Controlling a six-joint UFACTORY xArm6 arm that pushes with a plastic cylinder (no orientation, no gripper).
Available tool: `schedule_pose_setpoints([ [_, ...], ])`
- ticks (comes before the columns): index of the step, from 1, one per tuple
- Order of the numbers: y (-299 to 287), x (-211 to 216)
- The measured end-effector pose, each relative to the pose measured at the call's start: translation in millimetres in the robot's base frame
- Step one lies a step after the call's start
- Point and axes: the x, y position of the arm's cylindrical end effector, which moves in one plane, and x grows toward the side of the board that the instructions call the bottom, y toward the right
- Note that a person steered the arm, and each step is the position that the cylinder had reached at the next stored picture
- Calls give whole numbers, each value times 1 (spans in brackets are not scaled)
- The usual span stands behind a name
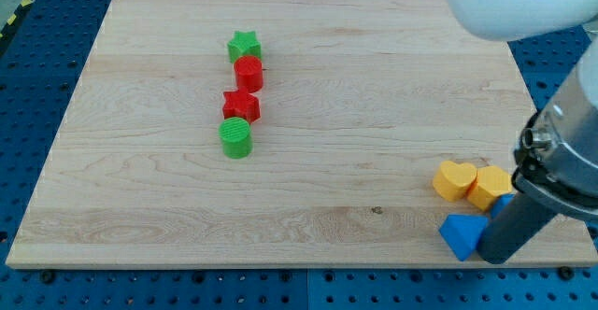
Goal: Place the blue triangle at the bottom center of the board
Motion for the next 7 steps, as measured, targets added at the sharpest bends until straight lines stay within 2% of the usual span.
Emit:
schedule_pose_setpoints([
  [1, -14, 0],
  [3, 25, -1],
  [4, 6, -8],
  [7, -114, -23],
])
